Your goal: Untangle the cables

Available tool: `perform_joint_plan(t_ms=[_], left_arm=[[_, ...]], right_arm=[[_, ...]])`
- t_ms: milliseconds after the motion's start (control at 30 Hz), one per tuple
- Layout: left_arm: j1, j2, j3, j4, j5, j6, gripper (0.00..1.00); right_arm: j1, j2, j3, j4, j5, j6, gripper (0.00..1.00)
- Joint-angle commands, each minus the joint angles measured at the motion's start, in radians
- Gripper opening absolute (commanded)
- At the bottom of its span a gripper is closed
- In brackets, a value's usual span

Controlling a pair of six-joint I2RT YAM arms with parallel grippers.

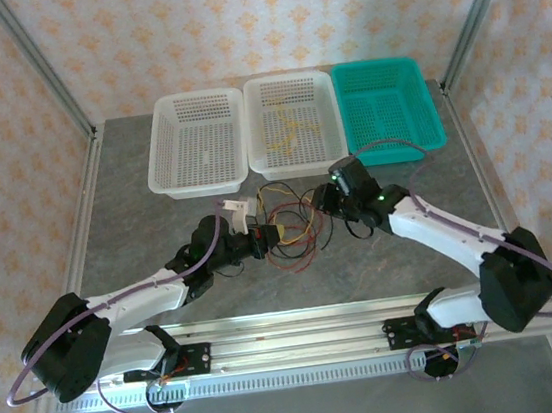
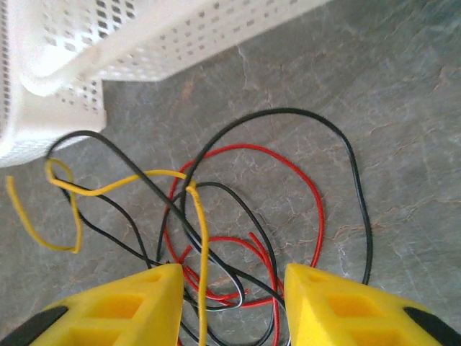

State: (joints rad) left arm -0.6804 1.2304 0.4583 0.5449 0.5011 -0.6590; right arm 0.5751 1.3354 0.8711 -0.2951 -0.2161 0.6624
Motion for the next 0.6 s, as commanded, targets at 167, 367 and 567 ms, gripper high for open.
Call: perform_joint_plan(t_ms=[167,367,567], left_arm=[[0.004,0.012,-0.028,0.091,0.043,-0.012,0.00],[0.004,0.017,-0.026,0.093,0.046,-0.010,0.00],[0.005,0.022,-0.023,0.072,0.035,0.005,0.00]], right_arm=[[-0.003,0.120,0.021,0.098,-0.066,0.043,0.36],[-0.003,0.156,0.020,0.133,-0.093,0.051,0.24],[-0.003,0.127,0.028,0.121,-0.050,0.023,0.03]])
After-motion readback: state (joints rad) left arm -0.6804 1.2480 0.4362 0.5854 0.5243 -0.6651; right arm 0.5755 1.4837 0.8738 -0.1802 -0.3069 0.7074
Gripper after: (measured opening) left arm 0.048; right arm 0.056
